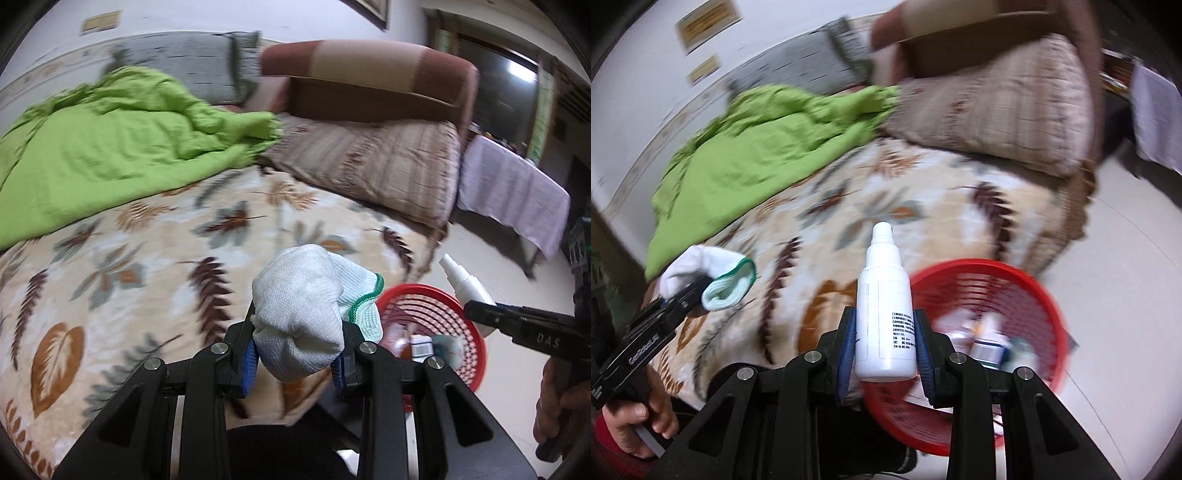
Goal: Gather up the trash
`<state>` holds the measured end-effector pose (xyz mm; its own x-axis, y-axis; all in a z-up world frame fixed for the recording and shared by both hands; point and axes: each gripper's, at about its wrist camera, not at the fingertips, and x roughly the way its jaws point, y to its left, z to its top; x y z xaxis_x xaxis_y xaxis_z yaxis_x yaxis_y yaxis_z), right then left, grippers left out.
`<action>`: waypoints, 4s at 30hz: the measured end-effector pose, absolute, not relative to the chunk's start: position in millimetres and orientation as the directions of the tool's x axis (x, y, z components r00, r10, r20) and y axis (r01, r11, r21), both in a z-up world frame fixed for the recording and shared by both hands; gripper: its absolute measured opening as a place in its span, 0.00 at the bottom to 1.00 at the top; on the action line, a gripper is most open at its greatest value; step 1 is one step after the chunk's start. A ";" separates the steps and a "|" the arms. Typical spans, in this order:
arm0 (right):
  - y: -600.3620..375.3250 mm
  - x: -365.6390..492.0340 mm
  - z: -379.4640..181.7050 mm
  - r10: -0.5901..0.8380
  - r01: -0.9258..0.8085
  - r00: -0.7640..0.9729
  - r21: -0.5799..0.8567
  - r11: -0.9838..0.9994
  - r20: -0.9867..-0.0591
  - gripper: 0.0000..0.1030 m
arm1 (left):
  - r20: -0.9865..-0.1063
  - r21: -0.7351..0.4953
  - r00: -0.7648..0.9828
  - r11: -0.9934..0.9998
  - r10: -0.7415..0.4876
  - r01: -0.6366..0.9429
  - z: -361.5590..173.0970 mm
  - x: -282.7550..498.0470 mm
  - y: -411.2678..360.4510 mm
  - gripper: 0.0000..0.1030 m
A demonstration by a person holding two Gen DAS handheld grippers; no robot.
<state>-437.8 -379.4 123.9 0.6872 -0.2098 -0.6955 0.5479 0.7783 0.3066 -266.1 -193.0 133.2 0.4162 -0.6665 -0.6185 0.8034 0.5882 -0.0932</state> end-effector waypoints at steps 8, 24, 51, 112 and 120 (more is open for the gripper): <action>-408.1 -468.9 123.4 -0.258 0.611 0.669 0.318 0.725 -0.697 0.32 | -0.651 -0.130 0.291 0.481 -0.701 0.867 131.9 -293.3 -242.0 0.30; -435.5 -478.4 106.5 -0.264 0.645 0.666 0.361 0.673 -0.698 0.32 | -0.701 -0.101 0.214 0.392 -0.680 0.914 110.6 -319.1 -290.0 0.30; -420.2 -479.4 125.9 -0.470 0.764 0.541 0.173 0.622 -0.697 0.70 | -0.691 -0.069 0.250 0.407 -0.678 0.911 107.7 -319.8 -285.4 0.71; -279.4 -442.9 139.7 -0.632 0.825 0.430 -0.004 0.565 -0.644 1.00 | -0.588 0.174 0.640 0.694 -0.495 0.698 125.6 -276.5 -122.6 0.94; -279.2 -443.4 139.3 -0.631 0.825 0.430 -0.003 0.565 -0.646 1.00 | -0.591 0.176 0.639 0.694 -0.492 0.698 125.6 -276.2 -122.4 0.94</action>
